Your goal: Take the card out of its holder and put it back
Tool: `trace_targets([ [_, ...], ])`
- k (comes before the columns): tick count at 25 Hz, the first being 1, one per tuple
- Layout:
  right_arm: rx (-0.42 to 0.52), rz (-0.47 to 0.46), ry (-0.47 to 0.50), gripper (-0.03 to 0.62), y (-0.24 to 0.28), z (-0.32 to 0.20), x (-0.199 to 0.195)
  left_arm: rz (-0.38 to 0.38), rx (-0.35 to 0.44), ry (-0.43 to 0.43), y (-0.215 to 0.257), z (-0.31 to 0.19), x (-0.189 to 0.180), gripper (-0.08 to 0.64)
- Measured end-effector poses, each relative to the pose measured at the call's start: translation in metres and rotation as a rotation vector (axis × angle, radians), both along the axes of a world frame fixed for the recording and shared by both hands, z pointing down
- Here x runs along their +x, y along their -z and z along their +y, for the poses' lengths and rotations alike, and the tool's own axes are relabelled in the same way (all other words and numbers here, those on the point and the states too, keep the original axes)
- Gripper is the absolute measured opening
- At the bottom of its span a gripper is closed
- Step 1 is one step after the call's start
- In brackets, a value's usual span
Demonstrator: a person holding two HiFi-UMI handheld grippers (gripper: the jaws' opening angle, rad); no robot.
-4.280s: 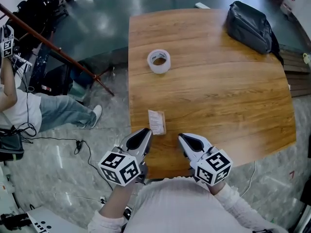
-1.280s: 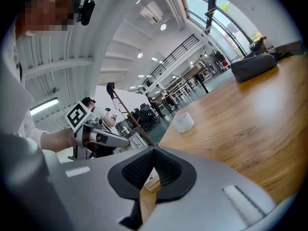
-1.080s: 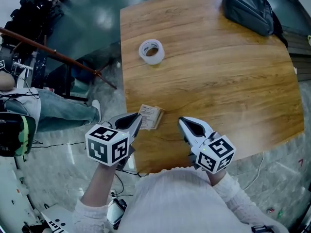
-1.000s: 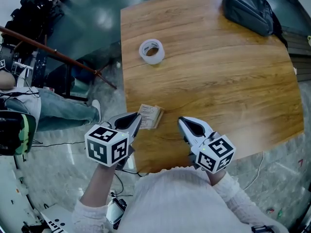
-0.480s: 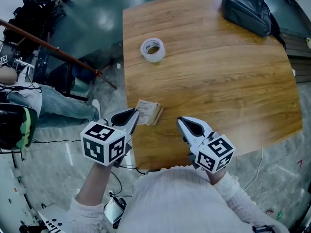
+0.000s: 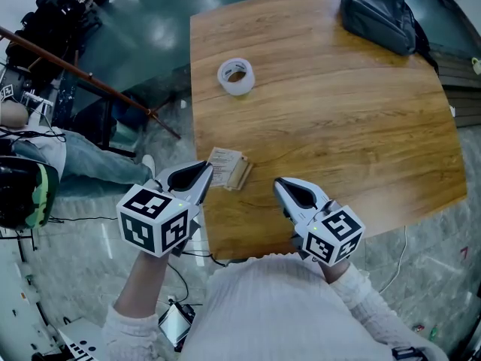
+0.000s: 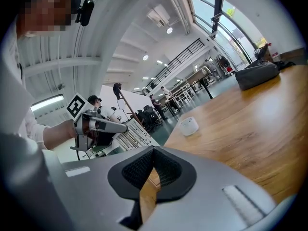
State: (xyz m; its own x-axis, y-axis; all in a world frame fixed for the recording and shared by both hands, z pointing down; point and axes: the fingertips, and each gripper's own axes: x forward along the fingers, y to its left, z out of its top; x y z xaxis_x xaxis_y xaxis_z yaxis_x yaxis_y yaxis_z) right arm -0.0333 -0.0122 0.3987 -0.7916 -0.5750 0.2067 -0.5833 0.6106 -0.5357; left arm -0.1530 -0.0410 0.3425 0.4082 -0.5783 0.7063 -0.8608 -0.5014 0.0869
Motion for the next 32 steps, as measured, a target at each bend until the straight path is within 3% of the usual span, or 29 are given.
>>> trace_targets([
  [8, 0.019, -0.007, -0.006, -0.003, 0.006, 0.001, 0.002, -0.005, 0.01, -0.009, 0.003, 0.003, 0.001, 0.02],
  [13, 0.021, -0.002, -0.004, -0.005, 0.007, 0.0, 0.002, 0.037, -0.008, 0.021, 0.004, 0.0, 0.0, 0.02],
  [32, -0.008, 0.001, -0.003, -0.004, -0.001, -0.004, 0.001, 0.015, -0.075, 0.006, -0.021, -0.005, -0.005, 0.02],
])
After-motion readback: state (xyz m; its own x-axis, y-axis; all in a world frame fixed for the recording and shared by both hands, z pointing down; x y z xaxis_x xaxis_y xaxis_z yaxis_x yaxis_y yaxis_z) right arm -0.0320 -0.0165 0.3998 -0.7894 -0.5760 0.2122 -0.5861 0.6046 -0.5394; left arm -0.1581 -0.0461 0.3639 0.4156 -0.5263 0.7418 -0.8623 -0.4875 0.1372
